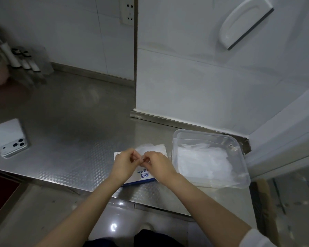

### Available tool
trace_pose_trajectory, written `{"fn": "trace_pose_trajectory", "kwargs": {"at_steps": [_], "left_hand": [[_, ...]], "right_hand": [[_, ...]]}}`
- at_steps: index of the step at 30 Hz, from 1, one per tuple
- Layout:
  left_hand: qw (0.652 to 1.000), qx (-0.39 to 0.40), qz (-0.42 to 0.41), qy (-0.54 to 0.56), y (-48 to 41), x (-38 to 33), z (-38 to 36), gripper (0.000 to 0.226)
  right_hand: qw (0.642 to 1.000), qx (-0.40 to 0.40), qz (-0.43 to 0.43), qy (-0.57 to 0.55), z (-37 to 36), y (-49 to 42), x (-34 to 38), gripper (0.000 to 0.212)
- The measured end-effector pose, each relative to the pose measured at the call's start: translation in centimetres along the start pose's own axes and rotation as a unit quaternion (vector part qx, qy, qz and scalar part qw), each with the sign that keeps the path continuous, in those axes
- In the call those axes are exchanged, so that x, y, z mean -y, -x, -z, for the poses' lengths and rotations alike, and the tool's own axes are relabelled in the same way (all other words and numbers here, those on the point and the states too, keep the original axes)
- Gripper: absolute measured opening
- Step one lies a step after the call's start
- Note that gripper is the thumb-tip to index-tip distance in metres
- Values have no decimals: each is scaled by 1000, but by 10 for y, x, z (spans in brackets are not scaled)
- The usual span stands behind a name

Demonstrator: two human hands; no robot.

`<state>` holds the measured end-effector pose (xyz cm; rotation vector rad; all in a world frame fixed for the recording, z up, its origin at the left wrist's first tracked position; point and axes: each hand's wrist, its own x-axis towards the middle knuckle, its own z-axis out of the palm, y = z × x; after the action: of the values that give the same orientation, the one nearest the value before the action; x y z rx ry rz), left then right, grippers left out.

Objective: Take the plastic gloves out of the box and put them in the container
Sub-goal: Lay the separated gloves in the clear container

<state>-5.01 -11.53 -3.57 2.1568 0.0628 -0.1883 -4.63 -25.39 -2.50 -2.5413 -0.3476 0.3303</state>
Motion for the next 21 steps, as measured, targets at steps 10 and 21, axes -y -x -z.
{"fn": "trace_pose_trajectory", "kwargs": {"at_steps": [10, 21], "left_hand": [[995, 44, -56, -69, 5, 18, -4, 26], [979, 48, -27, -196, 7, 24, -14, 30]], "right_hand": [[1000, -15, -18, -6, -1, 5, -5, 23], [999, 30, 27, 20, 12, 10, -9, 35]]}}
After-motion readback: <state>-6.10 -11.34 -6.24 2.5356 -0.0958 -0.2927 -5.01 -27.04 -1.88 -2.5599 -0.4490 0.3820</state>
